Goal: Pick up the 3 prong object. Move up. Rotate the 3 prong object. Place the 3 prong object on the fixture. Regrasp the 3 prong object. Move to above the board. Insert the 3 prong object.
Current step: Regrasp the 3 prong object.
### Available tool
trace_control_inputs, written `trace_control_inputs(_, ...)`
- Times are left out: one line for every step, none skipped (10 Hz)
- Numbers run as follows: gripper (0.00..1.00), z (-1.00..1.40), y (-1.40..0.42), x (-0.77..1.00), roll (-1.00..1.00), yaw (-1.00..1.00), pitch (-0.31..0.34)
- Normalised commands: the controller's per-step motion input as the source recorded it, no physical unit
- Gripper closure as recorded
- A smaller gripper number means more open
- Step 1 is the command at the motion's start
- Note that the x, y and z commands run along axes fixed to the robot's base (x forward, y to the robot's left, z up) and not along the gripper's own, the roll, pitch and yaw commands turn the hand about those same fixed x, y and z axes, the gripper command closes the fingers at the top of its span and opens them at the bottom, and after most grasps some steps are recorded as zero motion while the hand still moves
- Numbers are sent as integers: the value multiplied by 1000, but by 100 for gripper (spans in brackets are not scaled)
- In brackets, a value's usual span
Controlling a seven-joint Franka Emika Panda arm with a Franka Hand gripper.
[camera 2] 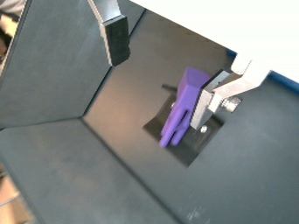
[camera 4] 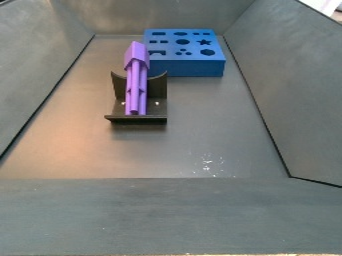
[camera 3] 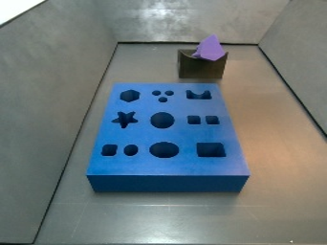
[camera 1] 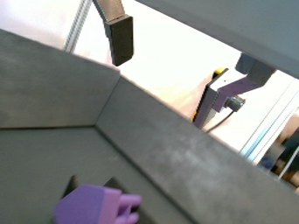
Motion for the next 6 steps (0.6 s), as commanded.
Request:
trace_control_inputs(0, -7, -50, 99, 450, 189, 147)
trace_control_inputs(0, 3, -37, 92, 305, 200, 118)
trace_control_inputs(0, 4, -34, 81, 222, 203, 83)
trace_control_inputs(0, -1, -37, 75, 185, 201, 50)
trace_control_inputs(0, -1000, 42, 26, 189, 199, -23)
trace_control_inputs(0, -1000, 41, 29, 183, 179, -33)
